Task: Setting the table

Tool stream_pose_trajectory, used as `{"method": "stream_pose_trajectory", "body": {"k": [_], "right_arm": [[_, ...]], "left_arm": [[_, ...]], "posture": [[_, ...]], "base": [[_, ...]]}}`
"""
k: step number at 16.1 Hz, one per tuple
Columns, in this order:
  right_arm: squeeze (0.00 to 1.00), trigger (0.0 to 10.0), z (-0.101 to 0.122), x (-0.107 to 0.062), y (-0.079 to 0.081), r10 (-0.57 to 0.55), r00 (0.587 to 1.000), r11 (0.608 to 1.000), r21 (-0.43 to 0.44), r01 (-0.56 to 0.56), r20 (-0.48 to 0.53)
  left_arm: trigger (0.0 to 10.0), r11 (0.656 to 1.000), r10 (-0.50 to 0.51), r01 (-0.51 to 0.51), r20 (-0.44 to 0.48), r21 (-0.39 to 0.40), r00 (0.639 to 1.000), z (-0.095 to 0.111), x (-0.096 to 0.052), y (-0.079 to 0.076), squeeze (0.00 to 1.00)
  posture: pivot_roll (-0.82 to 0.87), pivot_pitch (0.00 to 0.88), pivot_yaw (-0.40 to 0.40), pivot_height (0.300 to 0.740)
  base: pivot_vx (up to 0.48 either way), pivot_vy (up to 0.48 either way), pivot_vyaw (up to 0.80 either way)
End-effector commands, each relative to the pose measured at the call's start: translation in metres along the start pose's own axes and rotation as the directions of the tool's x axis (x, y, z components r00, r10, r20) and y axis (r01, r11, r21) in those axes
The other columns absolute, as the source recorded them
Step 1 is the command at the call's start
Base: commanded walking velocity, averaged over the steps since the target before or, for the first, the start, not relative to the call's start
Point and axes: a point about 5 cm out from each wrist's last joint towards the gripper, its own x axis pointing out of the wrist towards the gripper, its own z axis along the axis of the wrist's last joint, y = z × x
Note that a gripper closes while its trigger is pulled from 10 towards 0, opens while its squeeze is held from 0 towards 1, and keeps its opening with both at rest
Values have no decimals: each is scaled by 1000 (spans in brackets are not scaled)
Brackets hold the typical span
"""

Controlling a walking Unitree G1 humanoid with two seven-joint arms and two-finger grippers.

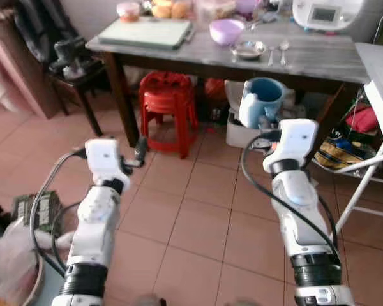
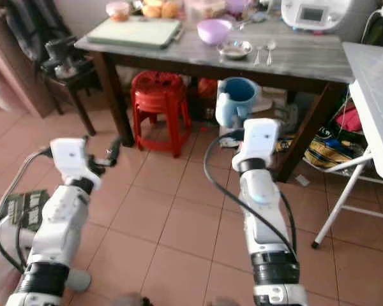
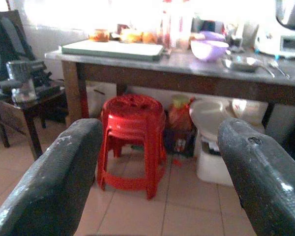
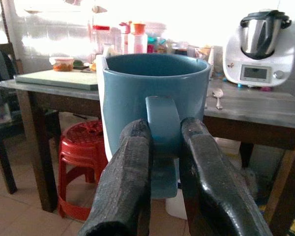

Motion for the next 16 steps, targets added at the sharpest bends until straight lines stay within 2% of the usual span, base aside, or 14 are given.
{"method": "stream_pose_trajectory", "body": {"k": [1, 6, 11, 14, 16], "right_arm": [[0, 10000, 4, 0, -12, -36, 999, 999, -9, 36, 17], [0, 10000, 5, -1, -13, -33, 999, 999, -24, 33, 23], [0, 10000, 7, -1, -18, -32, 999, 999, -40, 34, 35], [0, 10000, 7, 1, -16, -36, 999, 999, -29, 37, 29], [0, 10000, 7, 2, -16, -37, 999, 999, -25, 38, 29]], "left_arm": [[10000, 999, -42, 42, 11, -9, 999, 2, 2, -11, 0], [10000, 999, -44, 45, 10, -8, 999, 1, 1, -12, 0], [10000, 1000, 18, -18, 8, -4, 1000, 3, -4, 3, 0], [10000, 1000, 14, -14, 6, -7, 1000, 2, -4, 0, 0], [10000, 1000, 3, -3, 8, -14, 1000, 3, -3, -4, 0]], "posture": [[-39, 0, 39, 740], [-41, 0, 40, 740], [-34, 0, 38, 740], [-34, 0, 35, 740], [-37, 0, 36, 740]], "base": [[480, 0, 0], [480, 0, 0], [480, 0, 0], [480, 0, 0], [480, 0, -450]]}}
